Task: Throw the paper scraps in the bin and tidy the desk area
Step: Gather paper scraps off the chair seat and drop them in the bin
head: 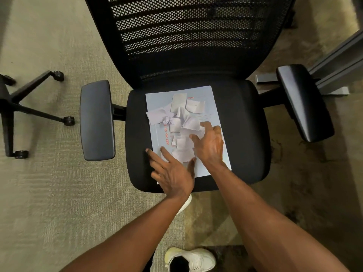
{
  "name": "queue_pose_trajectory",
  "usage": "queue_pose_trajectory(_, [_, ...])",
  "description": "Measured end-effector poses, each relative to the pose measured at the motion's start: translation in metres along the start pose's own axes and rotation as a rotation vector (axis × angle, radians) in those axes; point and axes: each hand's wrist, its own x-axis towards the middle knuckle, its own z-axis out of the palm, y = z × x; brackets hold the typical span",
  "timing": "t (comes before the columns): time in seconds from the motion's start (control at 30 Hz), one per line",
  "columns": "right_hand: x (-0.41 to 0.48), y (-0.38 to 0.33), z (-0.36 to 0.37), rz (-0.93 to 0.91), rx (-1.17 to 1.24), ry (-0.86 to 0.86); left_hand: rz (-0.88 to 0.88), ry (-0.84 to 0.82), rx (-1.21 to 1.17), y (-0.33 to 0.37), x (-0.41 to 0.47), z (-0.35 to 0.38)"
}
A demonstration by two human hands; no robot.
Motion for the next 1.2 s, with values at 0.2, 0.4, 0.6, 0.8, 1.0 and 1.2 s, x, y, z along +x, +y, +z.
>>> queue_pose_trajectory(0.2, [0.005,-0.018,0.013,-0.039,-0.159,-0.086,-0.012,0.006,-0.003,0.003,0.004,0.000])
queue_pose_trajectory(0.4, [0.012,-0.030,0.026,-0.082,-0.345,-0.154,-0.010,0.009,-0.102,-0.002,0.011,-0.001])
queue_pose_trajectory(0.6, [0.010,-0.032,0.033,-0.154,-0.318,-0.144,0.108,0.069,-0.064,-0.013,0.019,-0.001])
queue_pose_trajectory(0.8, [0.004,-0.024,0.031,-0.162,-0.290,-0.124,0.272,-0.001,-0.080,-0.022,0.026,-0.008])
queue_pose_trajectory(1.0, [0.005,-0.007,0.023,-0.108,-0.217,-0.102,0.361,-0.013,-0.138,-0.025,0.035,-0.017])
queue_pose_trajectory(1.2, [-0.004,0.010,0.013,-0.041,-0.084,-0.092,0.381,-0.014,-0.224,-0.029,0.044,-0.022])
